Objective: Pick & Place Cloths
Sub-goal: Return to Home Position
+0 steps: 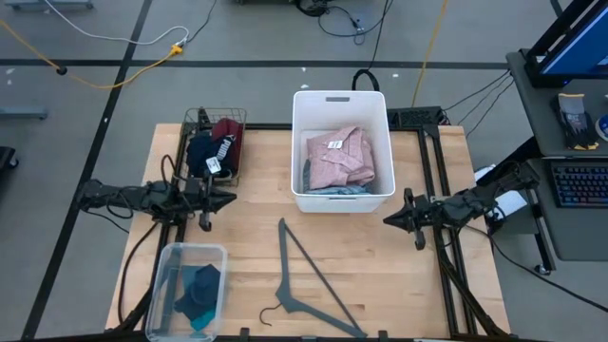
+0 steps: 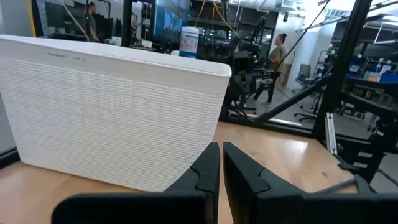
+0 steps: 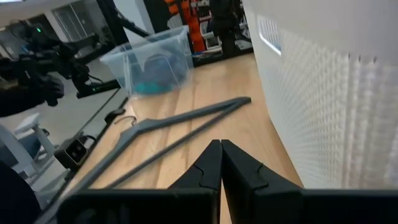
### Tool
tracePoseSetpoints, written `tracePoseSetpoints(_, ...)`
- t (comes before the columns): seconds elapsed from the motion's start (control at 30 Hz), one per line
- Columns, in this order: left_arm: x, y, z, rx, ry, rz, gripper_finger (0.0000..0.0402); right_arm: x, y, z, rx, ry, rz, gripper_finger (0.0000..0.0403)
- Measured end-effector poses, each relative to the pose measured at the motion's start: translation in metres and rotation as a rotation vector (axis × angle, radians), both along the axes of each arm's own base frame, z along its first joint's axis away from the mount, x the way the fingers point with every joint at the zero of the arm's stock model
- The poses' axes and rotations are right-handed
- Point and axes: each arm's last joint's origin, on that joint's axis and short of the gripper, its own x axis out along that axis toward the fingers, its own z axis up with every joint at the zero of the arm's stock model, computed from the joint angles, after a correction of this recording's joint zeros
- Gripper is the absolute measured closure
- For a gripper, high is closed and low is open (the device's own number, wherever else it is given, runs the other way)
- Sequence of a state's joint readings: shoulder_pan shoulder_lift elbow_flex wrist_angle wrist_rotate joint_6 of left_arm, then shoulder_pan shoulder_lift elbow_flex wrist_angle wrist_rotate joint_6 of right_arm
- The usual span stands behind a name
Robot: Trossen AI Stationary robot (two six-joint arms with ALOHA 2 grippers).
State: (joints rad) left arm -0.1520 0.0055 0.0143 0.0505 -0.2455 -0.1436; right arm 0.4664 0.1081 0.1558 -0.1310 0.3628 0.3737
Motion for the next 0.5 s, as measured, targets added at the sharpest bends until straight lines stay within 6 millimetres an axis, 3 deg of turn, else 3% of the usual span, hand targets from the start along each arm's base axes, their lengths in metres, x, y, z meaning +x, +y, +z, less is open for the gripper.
tracePoseSetpoints(0.23,0.0,0.0005,-0.0004,0.022,0.007,0.018,0.038,0.0013,0.0008,-0.0097,-0.071,0.01,0.015,0.0403)
tracePoseSetpoints(0.5,0.0,0.0005,0.0002,0.215,0.019,0.029,0.038,0.0012,0.0007,-0.0113,-0.262,-0.001,0.046,0.0403)
